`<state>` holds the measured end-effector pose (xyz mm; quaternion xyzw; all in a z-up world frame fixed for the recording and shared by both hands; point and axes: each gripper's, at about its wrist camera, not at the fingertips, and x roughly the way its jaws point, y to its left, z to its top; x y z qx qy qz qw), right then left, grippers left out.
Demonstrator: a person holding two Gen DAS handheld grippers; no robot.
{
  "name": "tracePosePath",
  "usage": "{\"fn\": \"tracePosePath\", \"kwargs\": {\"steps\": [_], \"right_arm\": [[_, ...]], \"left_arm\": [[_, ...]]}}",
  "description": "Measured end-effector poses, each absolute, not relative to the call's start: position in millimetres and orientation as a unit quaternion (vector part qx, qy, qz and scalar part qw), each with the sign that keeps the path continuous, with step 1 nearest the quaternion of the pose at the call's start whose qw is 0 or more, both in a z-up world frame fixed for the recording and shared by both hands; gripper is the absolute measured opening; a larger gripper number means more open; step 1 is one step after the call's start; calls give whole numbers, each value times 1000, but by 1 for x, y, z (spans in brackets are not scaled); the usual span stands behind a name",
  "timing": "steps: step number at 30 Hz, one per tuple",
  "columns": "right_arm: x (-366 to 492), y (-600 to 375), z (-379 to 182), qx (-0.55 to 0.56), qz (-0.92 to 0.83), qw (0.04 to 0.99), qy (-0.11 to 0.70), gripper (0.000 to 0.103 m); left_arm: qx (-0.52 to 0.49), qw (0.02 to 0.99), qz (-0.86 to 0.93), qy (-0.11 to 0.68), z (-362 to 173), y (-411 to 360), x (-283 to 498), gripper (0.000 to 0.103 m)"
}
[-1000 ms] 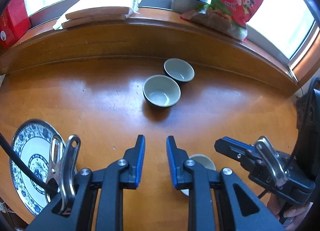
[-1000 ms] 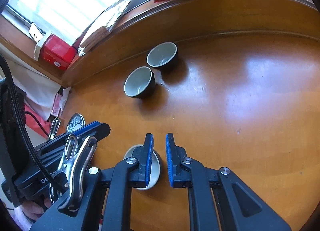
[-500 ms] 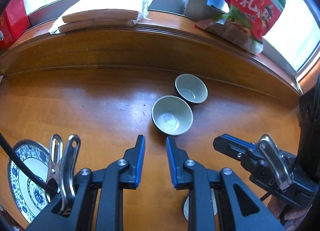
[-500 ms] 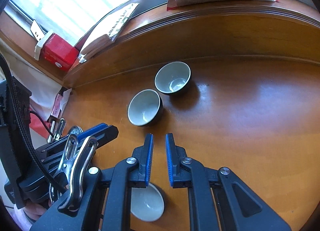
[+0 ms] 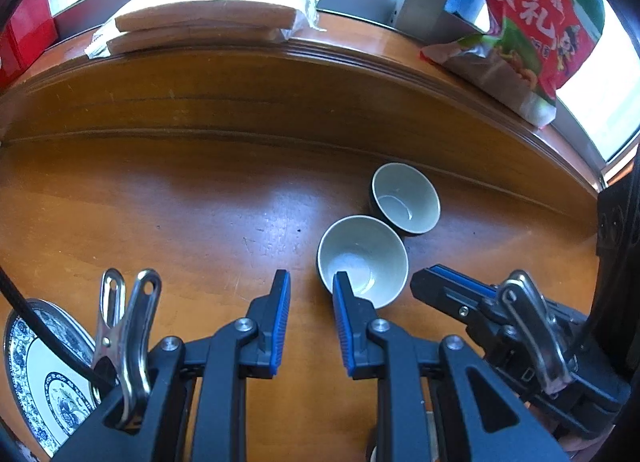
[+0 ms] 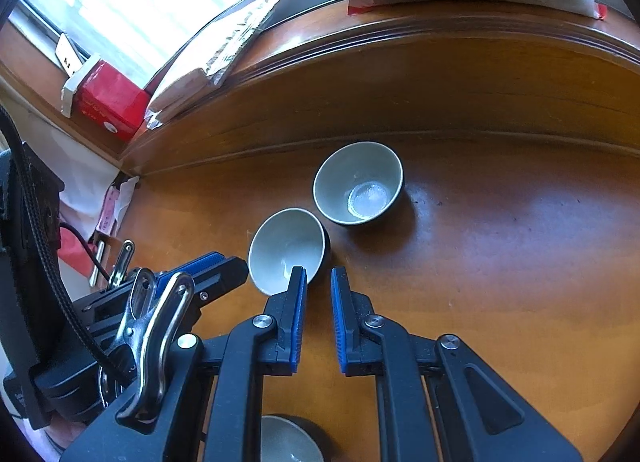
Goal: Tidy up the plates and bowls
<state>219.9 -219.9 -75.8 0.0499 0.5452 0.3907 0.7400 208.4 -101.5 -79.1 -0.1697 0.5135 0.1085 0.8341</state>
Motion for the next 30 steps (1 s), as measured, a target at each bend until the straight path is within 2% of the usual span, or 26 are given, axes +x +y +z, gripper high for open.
{"fn": "tracePosePath", "kwargs": {"steps": [14, 30], "right_arm": [[232, -203, -90, 56, 408, 719, 560, 14], [220, -213, -85, 61, 413, 725, 549, 15]], "left_arm": [[-181, 827, 91, 525, -90, -89, 210, 21], [-175, 830, 80, 524, -80, -92, 211, 20]]}}
